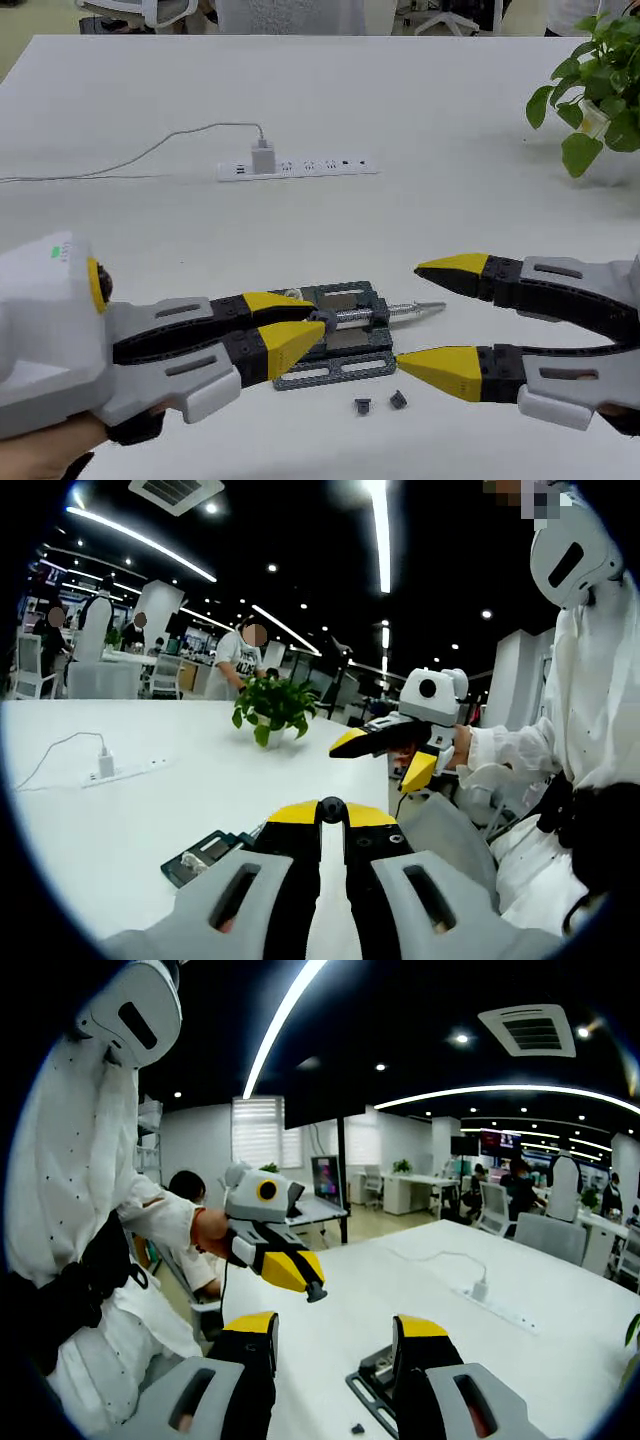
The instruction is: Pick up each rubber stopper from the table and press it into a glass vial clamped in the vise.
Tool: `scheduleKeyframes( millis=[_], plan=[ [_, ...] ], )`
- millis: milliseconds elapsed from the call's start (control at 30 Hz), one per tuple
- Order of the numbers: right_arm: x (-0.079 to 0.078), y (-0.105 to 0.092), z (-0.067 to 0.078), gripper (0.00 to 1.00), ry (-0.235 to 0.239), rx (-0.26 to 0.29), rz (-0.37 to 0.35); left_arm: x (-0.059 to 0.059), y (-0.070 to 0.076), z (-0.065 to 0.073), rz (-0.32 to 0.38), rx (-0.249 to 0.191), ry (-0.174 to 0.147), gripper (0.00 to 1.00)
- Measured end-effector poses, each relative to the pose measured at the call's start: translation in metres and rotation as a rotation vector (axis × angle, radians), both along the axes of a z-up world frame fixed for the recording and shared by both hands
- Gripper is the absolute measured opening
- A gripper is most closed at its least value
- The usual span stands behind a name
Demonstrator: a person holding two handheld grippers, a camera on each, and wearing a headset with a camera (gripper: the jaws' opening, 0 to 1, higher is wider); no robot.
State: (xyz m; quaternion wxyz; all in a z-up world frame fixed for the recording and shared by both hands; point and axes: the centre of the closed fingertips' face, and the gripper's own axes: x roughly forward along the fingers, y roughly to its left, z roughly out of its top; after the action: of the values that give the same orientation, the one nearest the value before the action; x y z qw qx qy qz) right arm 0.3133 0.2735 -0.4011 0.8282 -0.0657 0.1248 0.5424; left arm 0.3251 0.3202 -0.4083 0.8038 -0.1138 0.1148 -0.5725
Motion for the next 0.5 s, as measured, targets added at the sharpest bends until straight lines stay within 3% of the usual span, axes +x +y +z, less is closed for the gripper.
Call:
scheduleKeyframes(
  millis=[233, 500],
  plan=[
    [-0.002, 0.006, 0.013, 0.39, -0.015, 0.029, 0.015, -0.004, 0.0, 0.025, -0.018, -0.121, 0.019, 0.04],
    [-0.006, 0.015, 0.025, 0.32, -0.026, 0.068, 0.035, -0.008, -0.004, 0.037, -0.036, -0.18, 0.028, 0.04]
  ],
)
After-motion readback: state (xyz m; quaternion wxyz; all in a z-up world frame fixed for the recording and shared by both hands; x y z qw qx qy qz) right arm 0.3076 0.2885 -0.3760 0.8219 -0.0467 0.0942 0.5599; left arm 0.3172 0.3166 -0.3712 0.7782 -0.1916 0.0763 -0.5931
